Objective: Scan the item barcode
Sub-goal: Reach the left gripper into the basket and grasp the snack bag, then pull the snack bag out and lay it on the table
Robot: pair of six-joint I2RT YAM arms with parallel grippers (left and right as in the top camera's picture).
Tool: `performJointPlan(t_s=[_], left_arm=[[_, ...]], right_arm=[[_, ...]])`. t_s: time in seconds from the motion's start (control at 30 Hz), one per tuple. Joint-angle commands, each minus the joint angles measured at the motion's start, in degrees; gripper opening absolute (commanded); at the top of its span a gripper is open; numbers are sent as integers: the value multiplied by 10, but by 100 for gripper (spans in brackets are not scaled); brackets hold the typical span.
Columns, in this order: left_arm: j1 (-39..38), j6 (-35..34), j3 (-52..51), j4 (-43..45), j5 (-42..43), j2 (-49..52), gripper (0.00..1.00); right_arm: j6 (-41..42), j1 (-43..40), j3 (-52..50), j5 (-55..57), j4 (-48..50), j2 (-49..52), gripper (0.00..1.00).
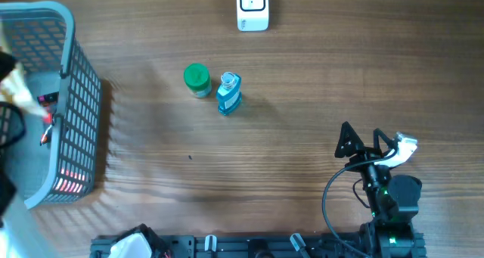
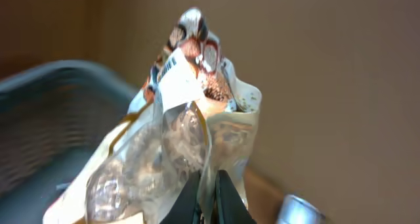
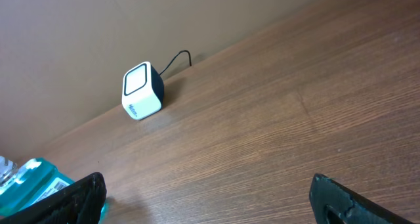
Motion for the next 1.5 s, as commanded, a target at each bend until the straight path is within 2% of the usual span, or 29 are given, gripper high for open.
performJointPlan(t_s=[0.0,0.2,0.3,0.43,0.8,0.97,1.0,1.03,1.07,1.1,1.13,1.23,1.33,1.47], left_arm=[[-85,-30,6,15,83,7,4],[-259,-30,6,4,48,80,4],[-377,-30,6,20,43,132,4],[-476,-30,6,28,-89,171,4],[-470,-30,4,-40,-188,185,4],[-460,-30,-23,-151,-254,190,4],[-460,-30,-48,-153,-258,190,15],[-460,-30,-68,-153,-259,190,37],[-461,-30,-100,-151,-258,190,50],[-461,-31,-139,-144,-258,190,61],[-460,-35,-177,-133,-259,190,64],[-460,-61,-263,-91,-258,190,60],[-461,-63,-314,-87,-258,190,60],[-461,-64,-399,-42,-225,190,50]], right_arm=[[3,2,-1,10,1,1,100],[3,2,-1,10,0,1,100],[3,2,-1,10,0,1,100],[3,2,-1,10,0,1,100],[4,2,-1,9,0,1,100],[4,2,-1,9,0,1,100],[4,2,-1,9,0,1,100],[3,2,-1,9,0,1,100],[4,2,-1,9,0,1,100],[4,2,-1,9,0,1,100],[4,2,-1,9,0,1,100],[4,2,-1,9,0,1,100],[4,2,-1,9,0,1,100],[4,2,-1,9,1,1,100]])
